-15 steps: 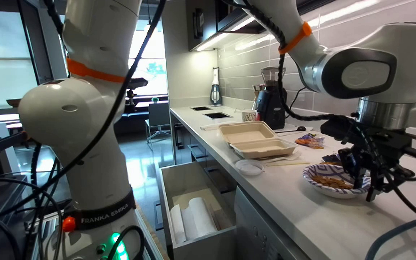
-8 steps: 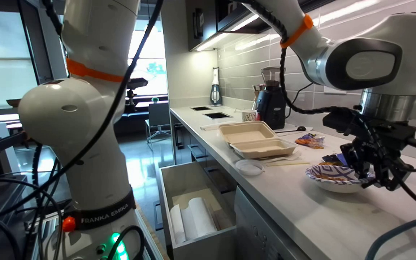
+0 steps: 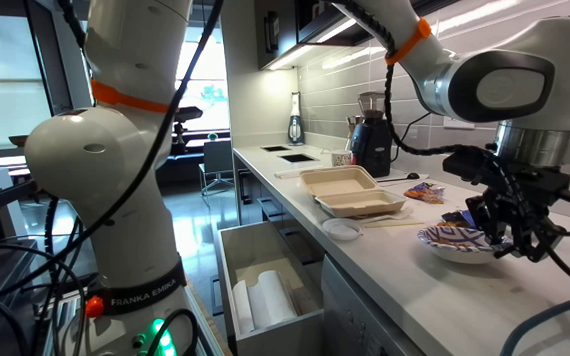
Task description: Pour the contents in the bowl into the carton box
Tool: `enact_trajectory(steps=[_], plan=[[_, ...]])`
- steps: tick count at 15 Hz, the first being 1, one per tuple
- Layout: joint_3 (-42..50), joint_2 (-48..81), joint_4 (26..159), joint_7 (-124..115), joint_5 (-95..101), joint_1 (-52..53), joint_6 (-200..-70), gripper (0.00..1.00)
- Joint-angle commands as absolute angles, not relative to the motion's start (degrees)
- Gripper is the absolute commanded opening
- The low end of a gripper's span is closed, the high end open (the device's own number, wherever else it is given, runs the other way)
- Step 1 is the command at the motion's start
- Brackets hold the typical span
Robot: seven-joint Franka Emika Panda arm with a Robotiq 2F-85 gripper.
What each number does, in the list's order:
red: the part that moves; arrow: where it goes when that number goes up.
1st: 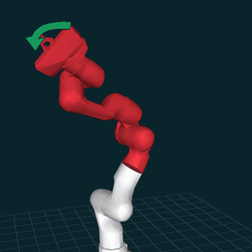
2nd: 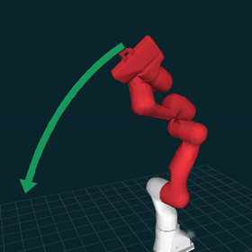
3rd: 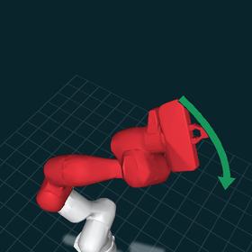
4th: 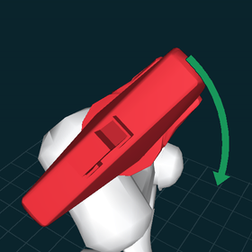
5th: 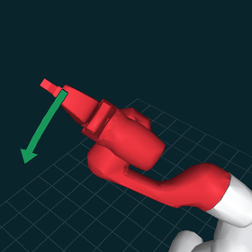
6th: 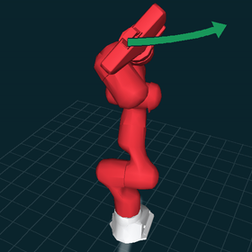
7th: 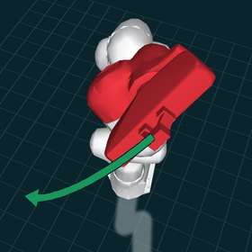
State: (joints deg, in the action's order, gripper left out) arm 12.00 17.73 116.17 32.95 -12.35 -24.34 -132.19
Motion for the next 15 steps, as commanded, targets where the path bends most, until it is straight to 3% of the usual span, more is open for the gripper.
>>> enact_trajectory(steps=[1,4,7,13,15], plan=[[11.36,18.91,115.57,33.99,-13.74,-25.26,-130.59,0.37],[11.19,19.66,115.16,33.8,-14.17,-25.45,-130.77,0.58],[11.01,20.15,114.6,33.8,-14.58,-25.64,-130.28,0.66],[10.82,20.78,112.67,33.66,-15.43,-26.37,-129.78,0.57],[10.83,21.05,111.77,33.63,-15.83,-26.66,-129.55,0.46]])
